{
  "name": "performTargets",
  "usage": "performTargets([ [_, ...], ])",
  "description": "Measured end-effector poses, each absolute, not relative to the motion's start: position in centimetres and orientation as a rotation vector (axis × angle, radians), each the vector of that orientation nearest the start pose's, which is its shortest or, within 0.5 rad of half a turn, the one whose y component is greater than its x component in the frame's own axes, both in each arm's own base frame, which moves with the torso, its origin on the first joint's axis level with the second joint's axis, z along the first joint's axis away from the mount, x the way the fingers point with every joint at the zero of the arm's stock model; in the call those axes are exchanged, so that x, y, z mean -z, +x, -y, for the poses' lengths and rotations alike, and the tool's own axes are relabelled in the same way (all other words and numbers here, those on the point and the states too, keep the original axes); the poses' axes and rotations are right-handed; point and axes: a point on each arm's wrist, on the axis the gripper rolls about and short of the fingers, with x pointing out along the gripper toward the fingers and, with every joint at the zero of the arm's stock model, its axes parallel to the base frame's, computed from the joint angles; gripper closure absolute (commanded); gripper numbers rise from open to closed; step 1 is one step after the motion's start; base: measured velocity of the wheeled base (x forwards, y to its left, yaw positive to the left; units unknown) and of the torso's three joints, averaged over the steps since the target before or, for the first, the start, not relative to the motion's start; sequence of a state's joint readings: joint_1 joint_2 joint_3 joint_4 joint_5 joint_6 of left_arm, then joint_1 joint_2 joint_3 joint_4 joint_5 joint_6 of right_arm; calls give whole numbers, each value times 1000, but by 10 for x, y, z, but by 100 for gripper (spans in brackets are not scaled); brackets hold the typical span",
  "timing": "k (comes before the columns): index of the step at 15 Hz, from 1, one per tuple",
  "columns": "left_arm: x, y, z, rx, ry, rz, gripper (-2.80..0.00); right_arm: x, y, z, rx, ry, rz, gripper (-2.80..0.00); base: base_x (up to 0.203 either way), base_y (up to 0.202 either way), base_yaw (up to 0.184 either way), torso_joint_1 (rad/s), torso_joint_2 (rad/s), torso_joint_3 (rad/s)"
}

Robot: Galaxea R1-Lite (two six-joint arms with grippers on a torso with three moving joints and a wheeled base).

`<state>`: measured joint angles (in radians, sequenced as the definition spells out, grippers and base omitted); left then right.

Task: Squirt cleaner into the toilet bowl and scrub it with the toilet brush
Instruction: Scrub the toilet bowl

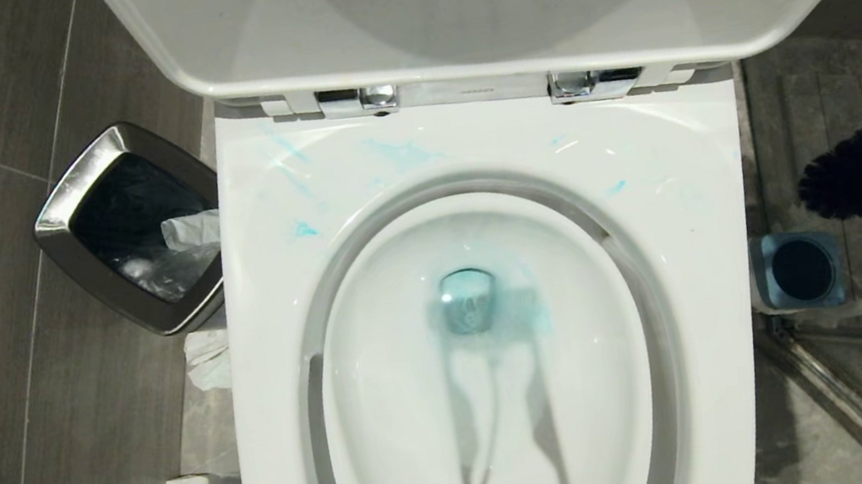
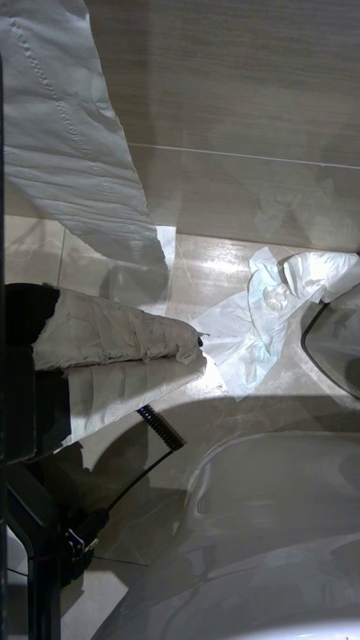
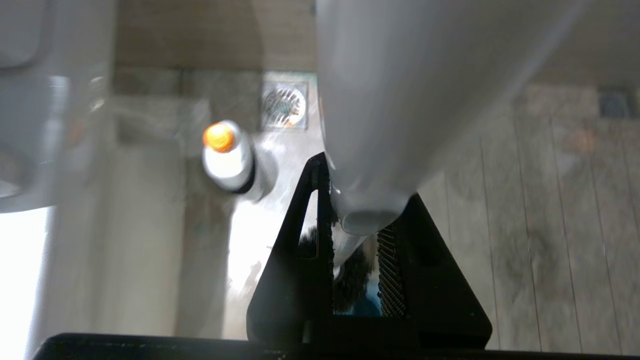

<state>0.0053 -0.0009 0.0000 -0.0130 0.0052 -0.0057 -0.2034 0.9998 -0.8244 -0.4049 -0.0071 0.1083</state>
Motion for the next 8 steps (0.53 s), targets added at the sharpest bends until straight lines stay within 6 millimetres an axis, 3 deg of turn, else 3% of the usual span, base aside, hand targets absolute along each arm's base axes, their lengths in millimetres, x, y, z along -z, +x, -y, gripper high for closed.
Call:
performTargets([
  [4,-77,-23,0,-11,-5,15,0,-342,75,15,183,123,143,0,0,0,0,0,0,0],
  [8,-77,-23,0,-11,-5,14,0,-367,47,9,175,124,162,0,0,0,0,0,0,0],
])
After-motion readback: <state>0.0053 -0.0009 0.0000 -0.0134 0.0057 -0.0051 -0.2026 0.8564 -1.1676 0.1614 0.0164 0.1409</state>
